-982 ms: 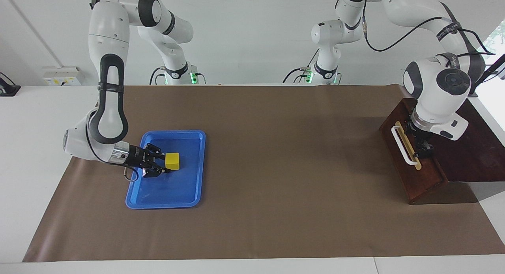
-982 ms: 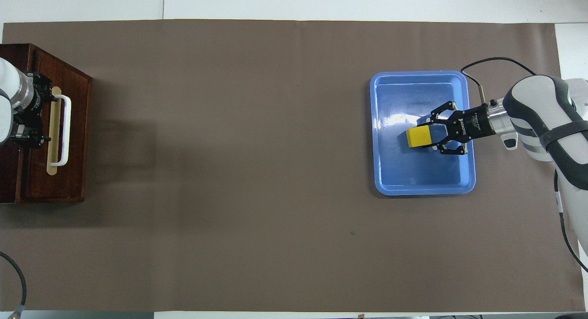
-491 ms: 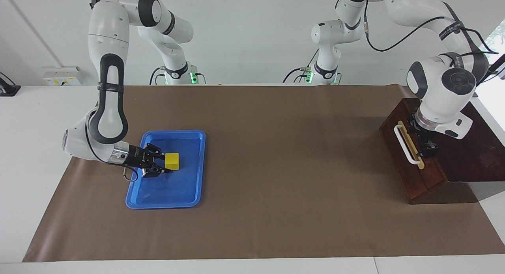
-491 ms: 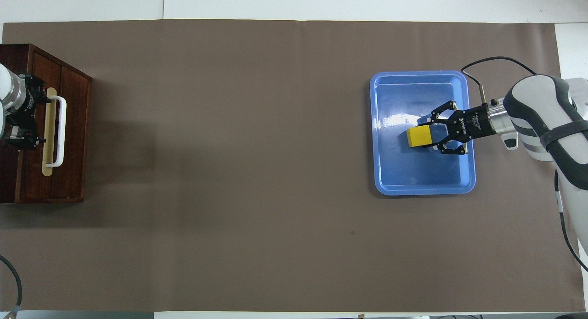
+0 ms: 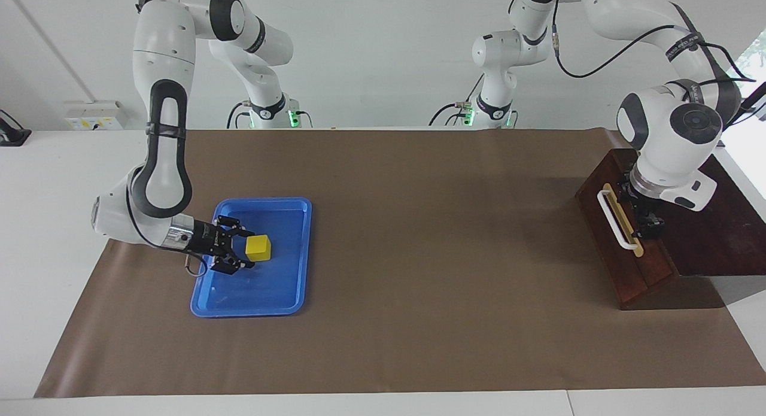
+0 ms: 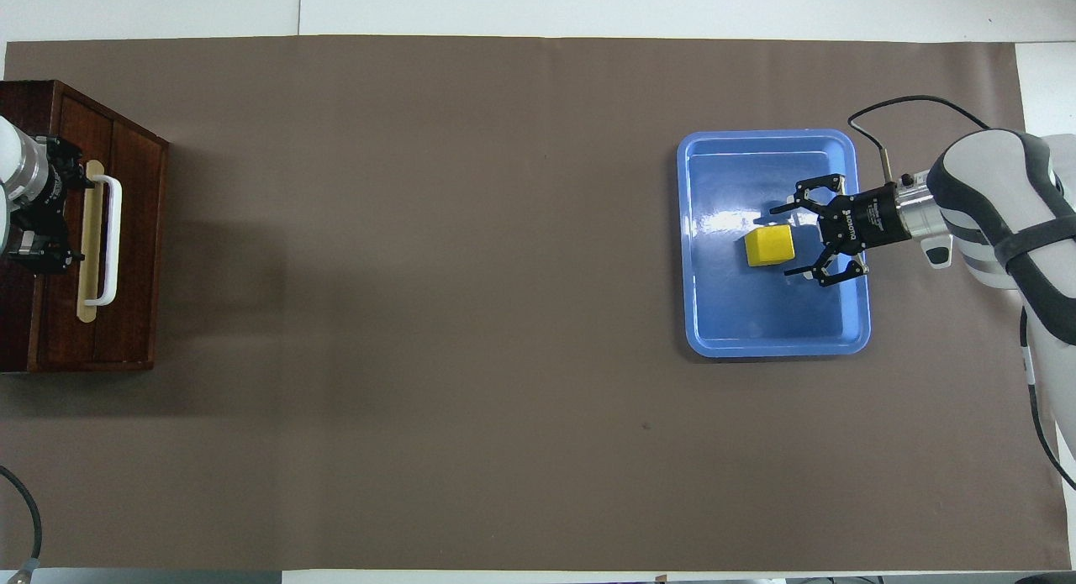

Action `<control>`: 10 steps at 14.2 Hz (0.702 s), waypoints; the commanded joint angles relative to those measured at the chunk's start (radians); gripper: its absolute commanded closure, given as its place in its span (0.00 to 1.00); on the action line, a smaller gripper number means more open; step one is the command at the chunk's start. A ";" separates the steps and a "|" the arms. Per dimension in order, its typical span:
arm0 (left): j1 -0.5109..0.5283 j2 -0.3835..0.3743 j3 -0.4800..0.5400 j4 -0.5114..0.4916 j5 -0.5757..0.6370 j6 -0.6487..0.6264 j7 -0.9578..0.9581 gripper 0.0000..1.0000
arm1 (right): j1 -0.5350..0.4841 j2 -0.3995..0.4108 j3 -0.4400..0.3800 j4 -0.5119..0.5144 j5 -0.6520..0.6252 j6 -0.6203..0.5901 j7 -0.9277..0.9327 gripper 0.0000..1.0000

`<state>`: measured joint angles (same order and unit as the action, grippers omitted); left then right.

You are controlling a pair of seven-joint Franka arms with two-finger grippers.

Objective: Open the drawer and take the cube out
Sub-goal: 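Open the right gripper to release the yellow cube in the tray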

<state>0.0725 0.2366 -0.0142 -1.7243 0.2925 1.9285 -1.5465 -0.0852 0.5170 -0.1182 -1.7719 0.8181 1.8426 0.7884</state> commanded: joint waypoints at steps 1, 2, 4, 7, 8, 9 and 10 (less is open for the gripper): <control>0.018 -0.030 0.005 -0.031 0.031 0.000 -0.003 0.00 | -0.002 -0.009 0.002 0.055 -0.036 -0.057 0.077 0.00; 0.012 -0.028 0.004 -0.017 0.030 -0.019 -0.004 0.00 | 0.001 -0.015 0.000 0.065 -0.037 -0.068 0.101 0.00; -0.008 -0.029 0.002 0.023 0.030 -0.065 -0.001 0.00 | 0.002 -0.037 0.002 0.086 -0.063 -0.095 0.120 0.00; -0.013 -0.048 -0.012 0.068 0.027 -0.134 0.028 0.00 | 0.037 -0.112 0.002 0.098 -0.144 -0.103 0.123 0.00; -0.016 -0.066 -0.018 0.071 0.022 -0.152 0.063 0.00 | 0.060 -0.148 0.002 0.098 -0.201 -0.100 0.123 0.00; -0.017 -0.086 -0.021 0.066 0.010 -0.160 0.112 0.00 | 0.085 -0.188 0.002 0.098 -0.256 -0.097 0.121 0.00; -0.017 -0.103 -0.023 0.063 -0.013 -0.170 0.165 0.00 | 0.105 -0.227 0.002 0.098 -0.310 -0.098 0.118 0.00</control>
<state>0.0666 0.1784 -0.0377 -1.6521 0.2952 1.7998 -1.4655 -0.0233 0.3809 -0.1160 -1.6572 0.6087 1.7463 0.8854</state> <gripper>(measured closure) 0.000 0.000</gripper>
